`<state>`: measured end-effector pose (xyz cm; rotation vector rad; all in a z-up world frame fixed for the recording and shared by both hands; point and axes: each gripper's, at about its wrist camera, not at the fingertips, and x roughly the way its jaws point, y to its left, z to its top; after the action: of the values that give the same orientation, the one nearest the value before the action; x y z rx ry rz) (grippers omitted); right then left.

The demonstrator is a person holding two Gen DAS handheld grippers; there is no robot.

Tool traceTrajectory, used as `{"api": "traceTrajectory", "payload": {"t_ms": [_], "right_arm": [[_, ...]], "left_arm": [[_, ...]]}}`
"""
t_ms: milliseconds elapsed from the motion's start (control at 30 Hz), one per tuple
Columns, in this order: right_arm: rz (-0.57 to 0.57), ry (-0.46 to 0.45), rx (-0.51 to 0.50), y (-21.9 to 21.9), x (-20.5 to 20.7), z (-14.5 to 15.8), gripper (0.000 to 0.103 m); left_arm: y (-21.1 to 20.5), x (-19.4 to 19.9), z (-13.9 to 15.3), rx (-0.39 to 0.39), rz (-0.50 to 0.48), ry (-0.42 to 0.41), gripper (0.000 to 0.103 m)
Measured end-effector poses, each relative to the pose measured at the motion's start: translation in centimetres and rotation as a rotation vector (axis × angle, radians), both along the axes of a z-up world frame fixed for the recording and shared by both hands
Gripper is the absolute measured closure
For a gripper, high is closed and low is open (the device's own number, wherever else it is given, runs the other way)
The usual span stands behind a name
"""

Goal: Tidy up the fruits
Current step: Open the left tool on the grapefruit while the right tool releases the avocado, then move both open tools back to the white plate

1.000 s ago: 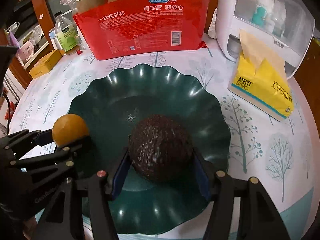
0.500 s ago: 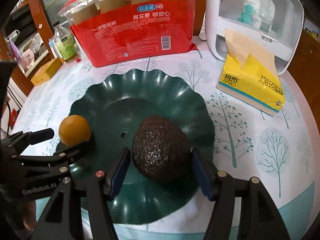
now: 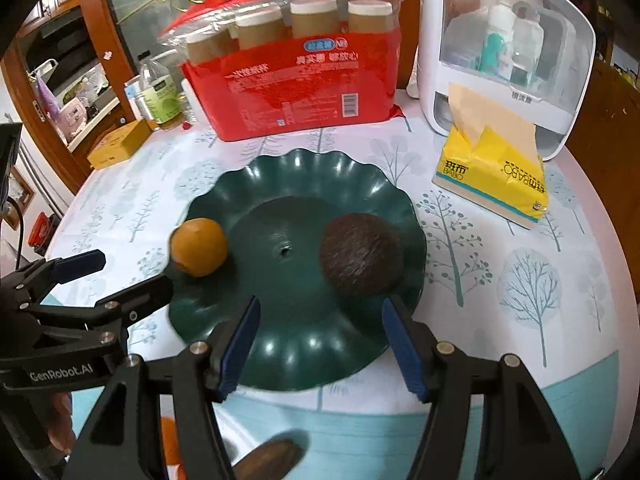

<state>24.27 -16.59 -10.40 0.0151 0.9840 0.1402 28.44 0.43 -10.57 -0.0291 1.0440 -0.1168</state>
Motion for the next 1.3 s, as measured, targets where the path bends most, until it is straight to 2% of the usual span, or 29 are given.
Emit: {"api": "traceTrajectory", "payload": {"t_ms": [200, 433, 600, 700, 833, 933, 1033, 1300], "right_arm": [[0.031, 0.001, -0.008, 0.6, -2.7, 2.0, 0.039], [0.082, -0.002, 0.012, 0.2, -7.2, 4.9, 0.039], [0.142, -0.040, -0.001, 0.0, -11.3, 7.0, 0.039], [0.165, -0.053, 0.012, -0.2, -13.5, 7.8, 0.039], [0.188, -0.052, 0.038, -0.8, -16.5, 8.0, 0.039], [0.200, -0.055, 0.021, -1.0, -18.5, 7.4, 0.039], [0.212, -0.044, -0.013, -1.2, -20.3, 6.0, 0.039], [0.257, 0.094, -0.072, -1.1, -24.1, -0.2, 0.039]], "left_arm": [[0.1, -3.5, 2.7, 0.006, 0.003, -0.064, 0.004], [0.1, -8.5, 5.5, -0.015, -0.009, -0.037, 0.004], [0.4, -13.1, 7.5, -0.025, 0.011, -0.079, 0.004], [0.5, -15.5, 7.8, -0.038, 0.007, -0.076, 0.004], [0.0, -18.7, 7.2, -0.037, -0.011, -0.060, 0.004], [-0.7, -20.7, 6.1, -0.015, -0.033, -0.040, 0.004], [-1.7, -22.6, 4.1, 0.001, -0.069, -0.013, 0.004], [-2.9, -24.8, -1.2, -0.020, -0.086, 0.081, 0.004]]}}
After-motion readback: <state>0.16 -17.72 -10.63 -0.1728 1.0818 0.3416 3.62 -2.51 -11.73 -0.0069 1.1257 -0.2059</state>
